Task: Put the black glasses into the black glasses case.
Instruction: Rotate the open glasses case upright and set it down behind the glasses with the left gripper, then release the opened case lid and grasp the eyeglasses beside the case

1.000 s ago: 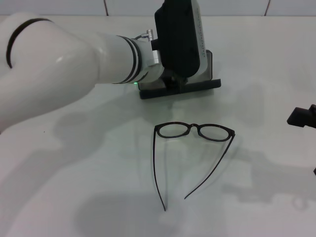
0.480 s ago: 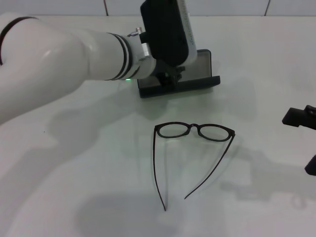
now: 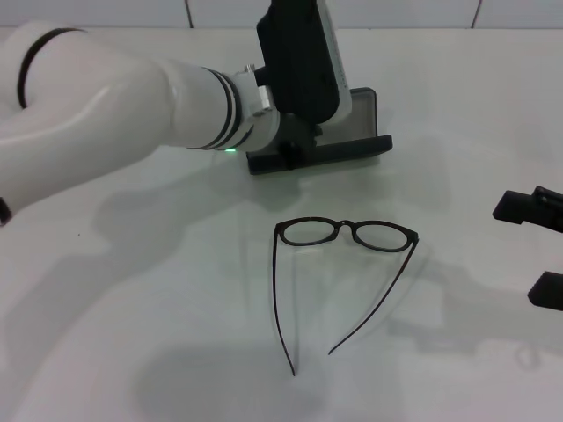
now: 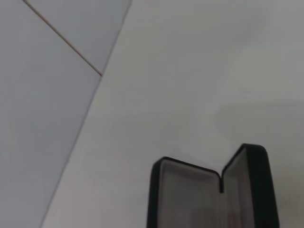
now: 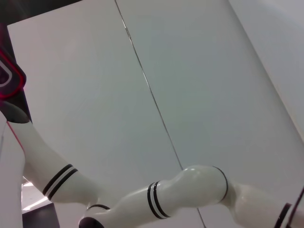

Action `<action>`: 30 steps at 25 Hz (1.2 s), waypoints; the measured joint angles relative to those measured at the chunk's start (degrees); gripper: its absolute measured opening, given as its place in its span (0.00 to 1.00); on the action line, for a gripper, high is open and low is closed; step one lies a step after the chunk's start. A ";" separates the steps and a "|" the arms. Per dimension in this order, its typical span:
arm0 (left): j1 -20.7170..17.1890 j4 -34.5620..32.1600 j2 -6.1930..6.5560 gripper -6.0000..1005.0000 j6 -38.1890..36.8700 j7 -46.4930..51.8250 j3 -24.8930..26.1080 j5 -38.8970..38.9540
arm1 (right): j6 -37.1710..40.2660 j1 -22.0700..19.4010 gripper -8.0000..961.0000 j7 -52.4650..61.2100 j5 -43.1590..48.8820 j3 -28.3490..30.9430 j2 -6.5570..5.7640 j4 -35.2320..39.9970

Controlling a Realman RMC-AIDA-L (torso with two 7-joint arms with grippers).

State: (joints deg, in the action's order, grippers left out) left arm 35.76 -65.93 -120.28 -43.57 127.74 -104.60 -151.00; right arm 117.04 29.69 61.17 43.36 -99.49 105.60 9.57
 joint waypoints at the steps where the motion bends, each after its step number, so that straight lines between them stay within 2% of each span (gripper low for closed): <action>1: 0.29 0.75 0.00 0.06 -0.01 0.02 0.00 0.38 | -0.20 0.00 0.89 0.00 0.00 0.00 0.07 0.00; 2: 0.46 1.08 0.01 0.03 -0.02 0.03 0.00 0.69 | -0.35 0.01 0.89 0.00 0.00 0.00 0.13 0.00; 11: 0.93 0.99 0.09 0.03 -4.86 -0.10 -0.38 1.33 | -1.37 -0.15 0.89 0.00 0.00 0.00 0.43 -0.27; 17: 0.21 -1.47 0.07 0.03 -9.85 -0.12 -1.94 1.82 | -2.15 -0.30 0.89 -0.01 -0.02 0.00 0.47 -0.18; 22: -0.74 -3.19 0.05 0.03 -11.05 -0.02 -3.02 3.23 | -2.29 -0.33 0.88 -0.06 -0.03 0.00 0.48 -0.13; 28: -5.19 -12.27 0.20 0.03 -11.84 0.00 -2.89 2.57 | -2.28 -0.76 0.88 -0.09 -0.04 0.00 0.48 -0.32; 30: -7.56 -18.23 0.27 0.03 -13.80 0.03 -2.05 2.14 | -2.27 -1.26 0.88 -0.09 -0.04 0.00 0.45 -0.25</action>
State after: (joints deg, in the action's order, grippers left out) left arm 28.20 -84.16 -120.01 -57.36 127.76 -106.65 -148.86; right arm 114.77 28.43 61.08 43.32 -99.49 106.05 9.33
